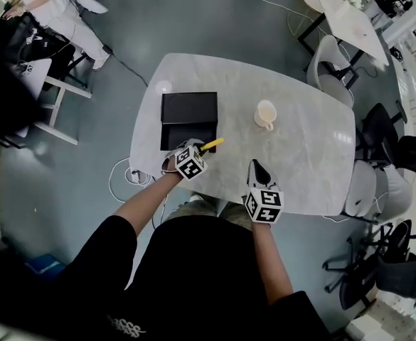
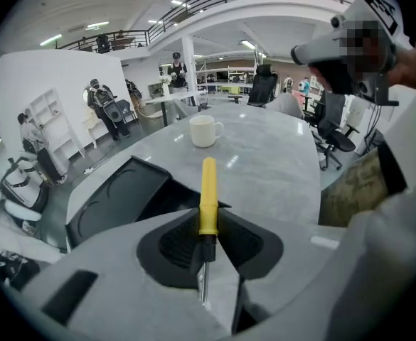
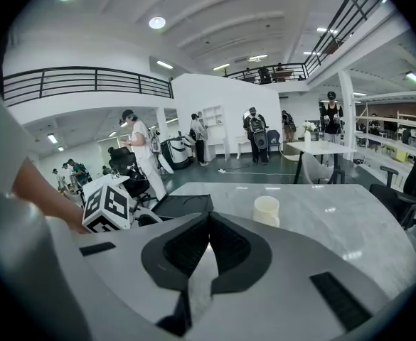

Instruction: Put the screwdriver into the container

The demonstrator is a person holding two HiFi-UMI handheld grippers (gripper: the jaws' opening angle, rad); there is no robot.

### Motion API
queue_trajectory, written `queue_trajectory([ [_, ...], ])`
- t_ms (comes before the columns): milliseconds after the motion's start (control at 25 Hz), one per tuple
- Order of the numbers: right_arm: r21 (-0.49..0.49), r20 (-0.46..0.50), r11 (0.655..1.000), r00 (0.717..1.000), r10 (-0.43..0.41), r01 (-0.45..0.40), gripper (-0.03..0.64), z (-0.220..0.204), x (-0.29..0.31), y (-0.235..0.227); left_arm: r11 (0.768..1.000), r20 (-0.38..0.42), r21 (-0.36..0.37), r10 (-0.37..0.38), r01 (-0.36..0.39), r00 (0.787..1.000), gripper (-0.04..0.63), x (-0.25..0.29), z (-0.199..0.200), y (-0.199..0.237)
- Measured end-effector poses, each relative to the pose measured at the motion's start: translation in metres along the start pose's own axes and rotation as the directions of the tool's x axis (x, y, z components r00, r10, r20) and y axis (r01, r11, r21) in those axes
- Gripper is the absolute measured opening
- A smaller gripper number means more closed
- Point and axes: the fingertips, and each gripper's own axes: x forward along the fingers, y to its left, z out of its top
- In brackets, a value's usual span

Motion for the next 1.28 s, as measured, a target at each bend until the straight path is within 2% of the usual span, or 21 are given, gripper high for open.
queue_trajectory([
  [80, -0.004, 0.004, 1.0, 1.0, -0.003, 0.003, 0.008, 0.006, 0.006, 0.004, 1.0, -0.009, 0.009, 0.021, -0.021, 1.0, 0.089, -0.007, -0.009, 0.015],
  [200, -0.007, 0.006, 1.0, 1.0, -0.012, 0.012, 0.008, 0.01, 0.008, 0.003, 0.997, -0.025, 0.061, 0.046, -0.045, 0.999, 0.089, -0.012, -0.018, 0.028],
  [400, -0.016, -0.021, 1.0, 1.0, -0.006, 0.006, 0.008, 0.003, 0.013, 0.016, 0.995, -0.059, 0.096, 0.024, -0.018, 0.998, 0.089, -0.007, -0.037, 0.041],
  [600, -0.036, -0.049, 0.999, 0.999, 0.004, -0.005, 0.008, -0.008, 0.017, 0.038, 0.984, -0.077, 0.175, -0.006, 0.019, 0.997, 0.089, 0.002, -0.051, 0.05],
  [800, -0.051, -0.08, 0.999, 0.997, 0.008, -0.012, 0.008, -0.021, 0.012, 0.06, 0.983, -0.105, 0.179, -0.027, 0.046, 0.994, 0.089, 0.018, -0.072, 0.062],
  [1040, -0.064, -0.094, 0.998, 0.995, -0.018, 0.012, 0.008, -0.031, 0.004, 0.059, 0.966, -0.162, 0.232, -0.082, 0.118, 0.983, 0.089, 0.042, -0.082, 0.058],
  [1280, -0.062, -0.104, 0.998, 0.994, -0.015, 0.009, 0.008, -0.034, 0.0, 0.054, 0.967, -0.211, 0.215, -0.091, 0.137, 0.973, 0.091, 0.057, -0.085, 0.059],
])
